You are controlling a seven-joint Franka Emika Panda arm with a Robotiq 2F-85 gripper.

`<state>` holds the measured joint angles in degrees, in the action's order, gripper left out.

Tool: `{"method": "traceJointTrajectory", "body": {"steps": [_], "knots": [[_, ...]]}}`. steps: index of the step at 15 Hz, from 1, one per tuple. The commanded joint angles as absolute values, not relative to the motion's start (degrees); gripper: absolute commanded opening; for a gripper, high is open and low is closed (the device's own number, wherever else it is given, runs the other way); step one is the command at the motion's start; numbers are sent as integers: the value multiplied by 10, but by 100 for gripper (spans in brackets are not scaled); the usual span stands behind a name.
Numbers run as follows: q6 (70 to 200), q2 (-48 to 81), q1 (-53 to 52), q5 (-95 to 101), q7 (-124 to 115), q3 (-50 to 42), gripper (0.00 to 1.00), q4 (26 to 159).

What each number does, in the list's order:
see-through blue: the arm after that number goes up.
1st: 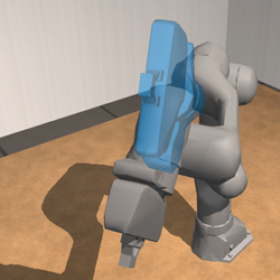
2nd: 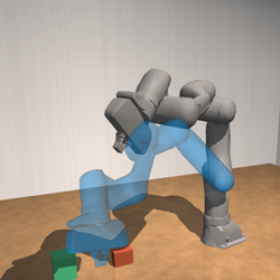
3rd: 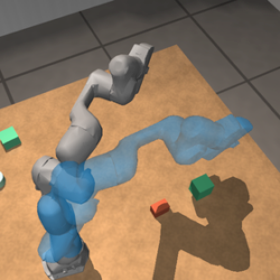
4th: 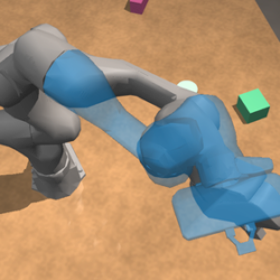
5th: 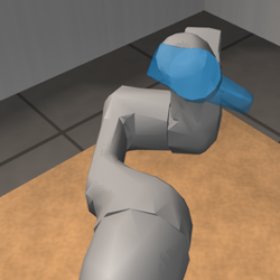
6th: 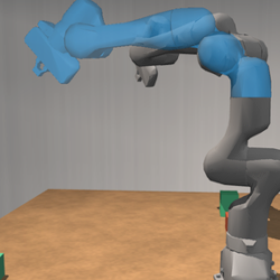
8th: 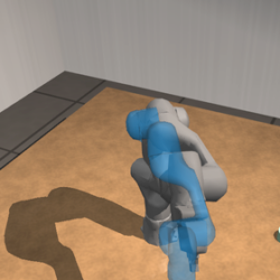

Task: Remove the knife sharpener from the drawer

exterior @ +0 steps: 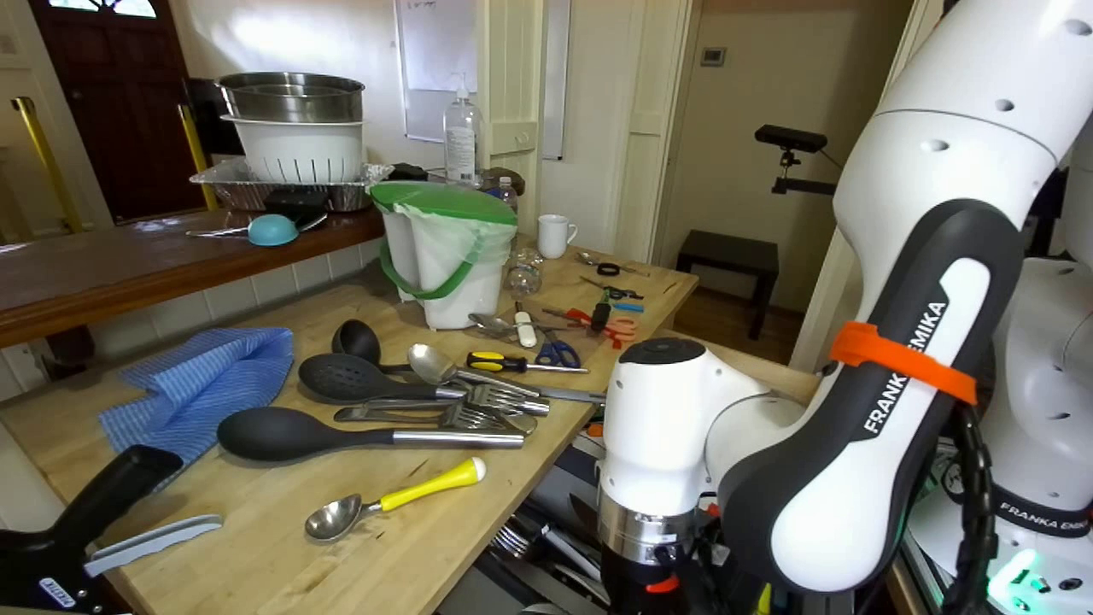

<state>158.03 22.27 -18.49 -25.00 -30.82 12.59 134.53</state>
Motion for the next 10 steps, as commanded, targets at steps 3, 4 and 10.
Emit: {"method": "traceJointTrajectory", "body": {"steps": [3, 4, 10], "knots": [[1515, 290, -195, -226, -334, 110, 89, 1261], [1520, 295, -198, -229, -338, 111, 89, 1258], [1519, 324, -217, -218, -350, 106, 97, 1238]]}}
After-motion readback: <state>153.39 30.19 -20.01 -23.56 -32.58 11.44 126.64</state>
